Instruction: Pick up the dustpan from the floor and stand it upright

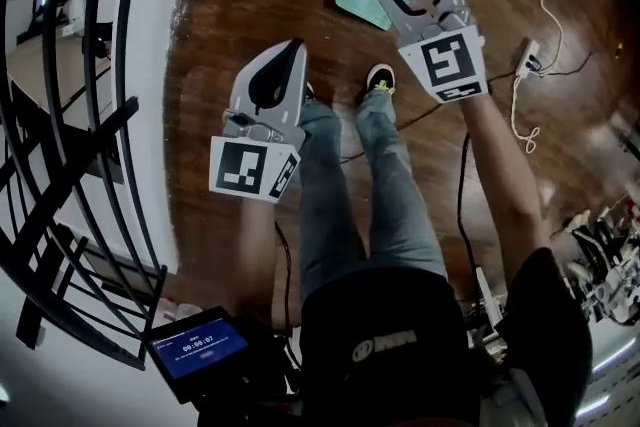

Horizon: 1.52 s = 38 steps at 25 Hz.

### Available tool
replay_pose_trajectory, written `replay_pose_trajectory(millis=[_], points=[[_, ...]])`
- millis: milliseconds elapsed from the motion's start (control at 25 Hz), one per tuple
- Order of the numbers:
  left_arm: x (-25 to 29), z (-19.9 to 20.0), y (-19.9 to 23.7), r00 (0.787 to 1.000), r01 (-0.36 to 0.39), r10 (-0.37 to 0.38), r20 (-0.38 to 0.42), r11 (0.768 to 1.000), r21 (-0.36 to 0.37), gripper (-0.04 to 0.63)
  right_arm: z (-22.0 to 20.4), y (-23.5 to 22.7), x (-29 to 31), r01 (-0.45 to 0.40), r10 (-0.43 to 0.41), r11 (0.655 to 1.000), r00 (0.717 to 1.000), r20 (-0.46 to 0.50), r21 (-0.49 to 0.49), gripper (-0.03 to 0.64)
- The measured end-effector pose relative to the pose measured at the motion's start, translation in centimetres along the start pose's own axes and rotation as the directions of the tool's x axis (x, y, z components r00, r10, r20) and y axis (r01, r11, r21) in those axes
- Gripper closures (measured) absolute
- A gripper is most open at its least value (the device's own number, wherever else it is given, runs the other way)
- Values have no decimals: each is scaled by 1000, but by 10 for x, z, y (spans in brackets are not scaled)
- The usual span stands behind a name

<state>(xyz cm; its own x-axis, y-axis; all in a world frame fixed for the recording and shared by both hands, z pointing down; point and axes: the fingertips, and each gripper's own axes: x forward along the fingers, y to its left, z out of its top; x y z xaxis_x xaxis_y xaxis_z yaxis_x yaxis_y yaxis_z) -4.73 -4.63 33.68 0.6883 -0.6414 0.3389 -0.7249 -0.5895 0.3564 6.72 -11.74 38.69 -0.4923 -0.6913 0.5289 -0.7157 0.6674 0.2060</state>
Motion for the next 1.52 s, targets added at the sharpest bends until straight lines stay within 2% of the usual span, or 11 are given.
replay_pose_trajectory(millis=[160,280,480,600,720,1000,1240,1400,1520], points=[[12,-3,-27,1000,24,-24,-15,1000,6,581,8,6,-15,-5,5,1000,999,32,22,477],[18,-6,-37,999,29,-29,-25,1000,8,581,8,18,-10,-42,40,998,998,51,38,477],[22,-7,-30,1000,9,-9,-30,1000,14,581,17,42,24,-135,131,990,988,86,39,477],[16,-3,-17,1000,-17,17,-25,1000,15,581,25,49,42,-161,157,986,983,99,33,476],[7,3,-9,999,-37,38,-17,999,14,581,29,47,48,-166,163,986,982,93,29,476],[2,13,-10,999,-33,34,-10,999,28,581,26,42,46,-184,179,982,979,97,48,471],[1,25,1,998,-61,62,-14,997,41,581,29,52,68,-235,229,970,969,88,59,465],[15,28,-2,1000,-20,19,14,998,54,581,15,36,66,-218,216,975,975,46,50,451],[15,24,-4,1000,-10,10,2,998,55,581,10,39,66,-226,226,973,974,25,37,442]])
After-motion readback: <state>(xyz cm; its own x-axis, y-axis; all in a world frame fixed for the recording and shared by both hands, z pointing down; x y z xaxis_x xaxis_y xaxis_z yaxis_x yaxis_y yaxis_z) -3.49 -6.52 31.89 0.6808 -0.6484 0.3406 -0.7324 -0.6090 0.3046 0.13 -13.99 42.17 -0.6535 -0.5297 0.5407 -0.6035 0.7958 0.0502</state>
